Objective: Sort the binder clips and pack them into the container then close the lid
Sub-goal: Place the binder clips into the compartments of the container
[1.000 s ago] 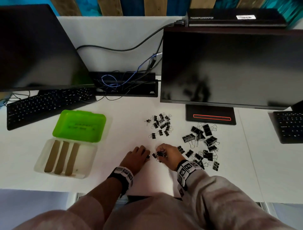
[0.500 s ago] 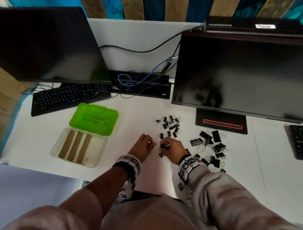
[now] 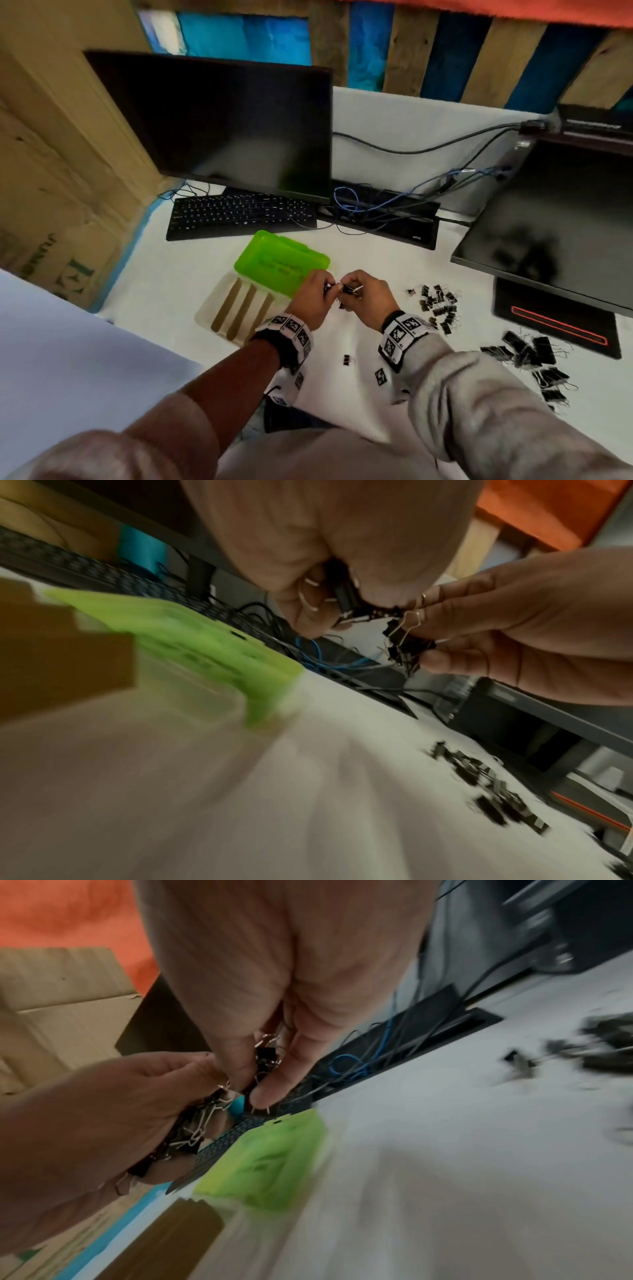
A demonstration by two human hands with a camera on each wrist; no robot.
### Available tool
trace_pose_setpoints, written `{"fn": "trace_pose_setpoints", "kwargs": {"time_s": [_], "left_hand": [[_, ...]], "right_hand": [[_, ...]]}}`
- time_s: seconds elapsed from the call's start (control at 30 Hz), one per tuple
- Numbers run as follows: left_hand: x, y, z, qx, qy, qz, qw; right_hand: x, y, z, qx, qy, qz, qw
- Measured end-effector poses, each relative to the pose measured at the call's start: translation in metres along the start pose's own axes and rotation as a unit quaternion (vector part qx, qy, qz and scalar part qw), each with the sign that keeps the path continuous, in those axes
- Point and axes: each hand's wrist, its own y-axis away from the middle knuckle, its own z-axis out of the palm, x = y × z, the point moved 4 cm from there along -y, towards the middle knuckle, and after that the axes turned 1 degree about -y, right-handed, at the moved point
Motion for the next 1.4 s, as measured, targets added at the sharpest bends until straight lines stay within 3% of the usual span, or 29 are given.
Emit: {"fn": "trace_pose_setpoints", "kwargs": {"time_s": [0.27,0.4,0.5,0.77,1.0,1.4], "left_hand": [[-0.111,0.000,-0.124,0.082,-0.003,-0.064,0.995],[-0.164,0.007,-0.158,0.117,0.015,-0.110,0.987],[-0.190,0.012,-0.164,0.094,0.024,-0.136,0.986],[-0.205,0.020,-0.147,0.053,0.020,-0.115,0.992],[-0.202,0.022,-0.137,0.025,-0.009,-0.148,0.989],[-0.203,0.028,-0.144,0.101,0.036,-0.150,0.983]], "right_hand": [[-0.078,-0.063,0.138,-0.057,0.076,-0.057,0.994],[-0.091,-0.093,0.186,-0.083,0.143,-0.061,0.984],[-0.095,-0.110,0.208,-0.088,0.167,-0.053,0.981],[-0.088,-0.122,0.229,-0.114,0.228,-0.044,0.966],[-0.087,-0.129,0.222,-0.127,0.230,-0.064,0.963],[-0.085,-0.130,0.230,-0.151,0.224,-0.077,0.960]]}}
